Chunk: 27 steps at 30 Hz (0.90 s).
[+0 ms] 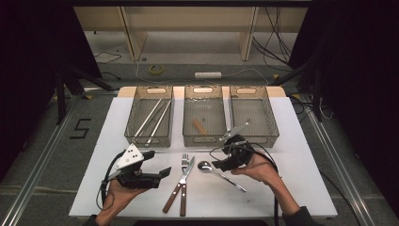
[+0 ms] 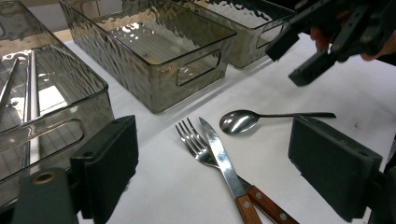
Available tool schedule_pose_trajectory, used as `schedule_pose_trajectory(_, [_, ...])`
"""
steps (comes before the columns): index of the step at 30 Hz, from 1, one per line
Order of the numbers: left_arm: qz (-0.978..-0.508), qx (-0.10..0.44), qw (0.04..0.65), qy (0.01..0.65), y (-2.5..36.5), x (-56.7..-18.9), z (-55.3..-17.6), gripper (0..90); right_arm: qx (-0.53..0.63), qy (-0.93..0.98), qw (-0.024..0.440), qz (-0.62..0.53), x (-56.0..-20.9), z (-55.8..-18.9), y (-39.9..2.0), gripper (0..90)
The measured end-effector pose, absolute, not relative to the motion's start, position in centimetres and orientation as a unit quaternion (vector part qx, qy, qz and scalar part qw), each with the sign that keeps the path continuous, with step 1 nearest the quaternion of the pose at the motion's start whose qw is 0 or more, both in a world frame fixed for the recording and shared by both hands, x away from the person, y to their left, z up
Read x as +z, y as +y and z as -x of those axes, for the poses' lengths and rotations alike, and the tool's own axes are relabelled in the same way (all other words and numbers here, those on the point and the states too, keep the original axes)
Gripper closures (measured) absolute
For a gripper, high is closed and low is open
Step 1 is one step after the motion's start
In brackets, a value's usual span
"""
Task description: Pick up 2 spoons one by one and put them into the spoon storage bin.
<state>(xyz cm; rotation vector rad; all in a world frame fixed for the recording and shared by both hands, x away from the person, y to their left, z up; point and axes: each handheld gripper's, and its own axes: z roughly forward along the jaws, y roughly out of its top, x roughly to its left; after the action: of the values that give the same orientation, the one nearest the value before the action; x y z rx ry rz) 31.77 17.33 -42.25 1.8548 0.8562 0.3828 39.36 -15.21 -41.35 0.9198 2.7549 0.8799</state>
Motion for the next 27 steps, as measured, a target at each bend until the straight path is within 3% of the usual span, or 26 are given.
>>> schedule_pose_trajectory(6, [-0.770, 0.160, 0.507, 0.354, 17.4, -42.2, -31.7, 15.4, 0.250, 0.921, 0.046, -0.295, -42.6, -39.1, -14.7, 37.0])
schedule_pose_trajectory(16, [-0.769, 0.160, 0.508, 0.353, 17.3, -42.2, -31.7, 15.3, 0.211, 0.933, 0.035, -0.289, -44.3, -38.8, -14.3, 55.7])
schedule_pose_trajectory(27, [-0.770, 0.162, 0.507, 0.352, 17.3, -42.2, -31.7, 15.4, 0.194, 0.936, 0.023, -0.291, -45.4, -38.9, -14.0, 66.7])
